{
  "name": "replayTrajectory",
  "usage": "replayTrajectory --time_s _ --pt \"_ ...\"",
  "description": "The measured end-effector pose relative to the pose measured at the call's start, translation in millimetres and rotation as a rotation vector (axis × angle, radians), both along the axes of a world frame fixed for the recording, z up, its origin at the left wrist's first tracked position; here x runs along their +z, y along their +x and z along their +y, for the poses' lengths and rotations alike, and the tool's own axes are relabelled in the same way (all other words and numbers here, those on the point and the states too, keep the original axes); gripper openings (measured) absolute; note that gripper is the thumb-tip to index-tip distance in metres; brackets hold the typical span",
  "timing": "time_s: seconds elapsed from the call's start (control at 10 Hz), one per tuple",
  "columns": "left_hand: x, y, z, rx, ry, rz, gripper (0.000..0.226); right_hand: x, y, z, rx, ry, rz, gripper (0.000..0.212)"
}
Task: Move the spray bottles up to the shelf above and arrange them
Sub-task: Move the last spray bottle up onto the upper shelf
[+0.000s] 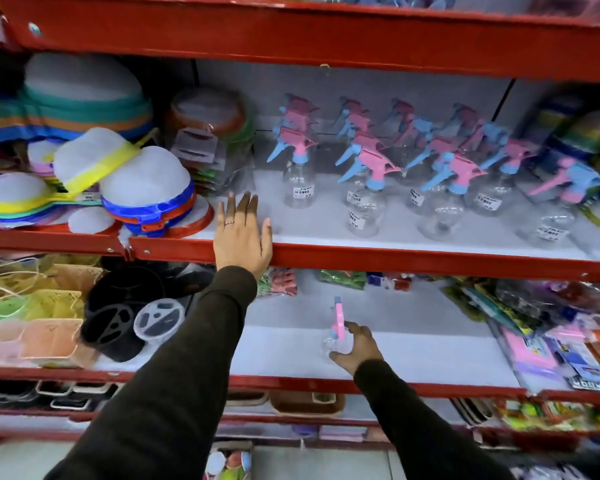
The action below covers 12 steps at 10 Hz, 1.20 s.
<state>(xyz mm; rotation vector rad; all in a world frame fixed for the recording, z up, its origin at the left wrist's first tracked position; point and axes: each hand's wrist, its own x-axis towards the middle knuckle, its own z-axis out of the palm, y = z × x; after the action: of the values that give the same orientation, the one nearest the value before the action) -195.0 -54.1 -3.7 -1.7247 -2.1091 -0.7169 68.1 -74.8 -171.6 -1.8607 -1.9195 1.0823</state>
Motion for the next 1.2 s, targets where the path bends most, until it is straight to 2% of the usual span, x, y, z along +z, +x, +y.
replayTrajectory --time_s 0.2,0.4,0.6,0.8,1.0,1.2 --pt "-1.7 -1.0 1.6 0.009 0.023 0.01 0.065 -19.8 -26.0 8.4 -0.13 0.009 0.03 0.054" --pt "-0.9 0.5 0.9 0.026 0.012 0.017 0.065 -23.7 -18.9 5.3 -0.123 0.061 -0.001 0.05" --pt "0.3 1.6 0.3 0.027 -0.007 0.014 0.064 -16.4 -10.5 -7.6 -0.121 0.135 0.102 0.075" --pt "2.0 2.7 -3.3 0.028 -0.016 0.004 0.061 27.1 -19.6 -20.9 -0.018 0.327 0.171 0.069" --pt "3.1 1.9 -3.9 0.022 -0.056 0.014 0.061 92.1 -30.0 -26.9 0.106 0.548 0.197 0.075" --pt "2.6 0.8 -4.8 0.002 -0.032 0.012 0.06 156.3 -40.9 -10.2 0.113 0.833 0.283 0.057"
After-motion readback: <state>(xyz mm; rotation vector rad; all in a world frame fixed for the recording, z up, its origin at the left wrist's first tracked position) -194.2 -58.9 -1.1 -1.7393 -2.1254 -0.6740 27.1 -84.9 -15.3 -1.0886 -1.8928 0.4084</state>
